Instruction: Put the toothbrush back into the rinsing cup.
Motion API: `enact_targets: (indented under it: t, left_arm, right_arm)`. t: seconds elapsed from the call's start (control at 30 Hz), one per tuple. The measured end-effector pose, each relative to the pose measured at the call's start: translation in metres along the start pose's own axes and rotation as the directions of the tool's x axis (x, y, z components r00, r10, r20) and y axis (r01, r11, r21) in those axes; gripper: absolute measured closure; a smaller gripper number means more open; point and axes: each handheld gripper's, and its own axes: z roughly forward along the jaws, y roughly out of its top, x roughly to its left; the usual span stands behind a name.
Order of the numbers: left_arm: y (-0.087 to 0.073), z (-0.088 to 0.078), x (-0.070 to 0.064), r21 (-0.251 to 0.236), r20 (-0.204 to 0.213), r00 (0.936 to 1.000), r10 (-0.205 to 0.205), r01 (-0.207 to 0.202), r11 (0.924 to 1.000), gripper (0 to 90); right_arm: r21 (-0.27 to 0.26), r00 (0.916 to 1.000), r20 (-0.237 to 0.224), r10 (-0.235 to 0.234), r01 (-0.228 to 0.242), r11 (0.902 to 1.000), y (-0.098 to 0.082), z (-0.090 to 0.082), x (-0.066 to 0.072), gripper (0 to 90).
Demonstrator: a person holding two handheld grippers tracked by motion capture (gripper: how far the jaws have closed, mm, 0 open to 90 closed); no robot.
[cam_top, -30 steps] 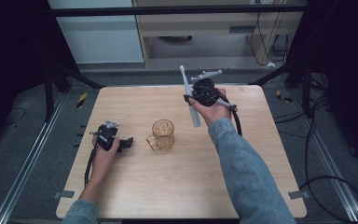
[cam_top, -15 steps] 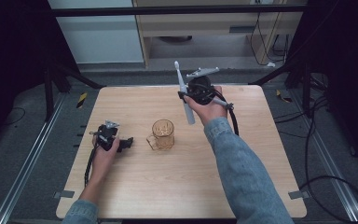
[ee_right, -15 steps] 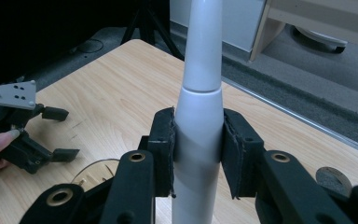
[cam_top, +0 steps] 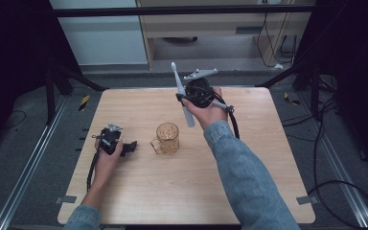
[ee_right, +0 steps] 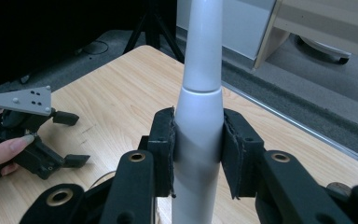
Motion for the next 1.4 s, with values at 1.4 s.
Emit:
enact_targets:
  t: [1.4]
  left_arm:
    - [0.000, 0.000, 0.000, -0.002, 0.001, 1.0000, -0.003, 0.003, 1.0000, 0.0]
  right_arm:
    - [-0.018, 0.9932, -0.107, -0.046, 0.044, 0.9989, 0.006, 0.041, 0.047, 67.1]
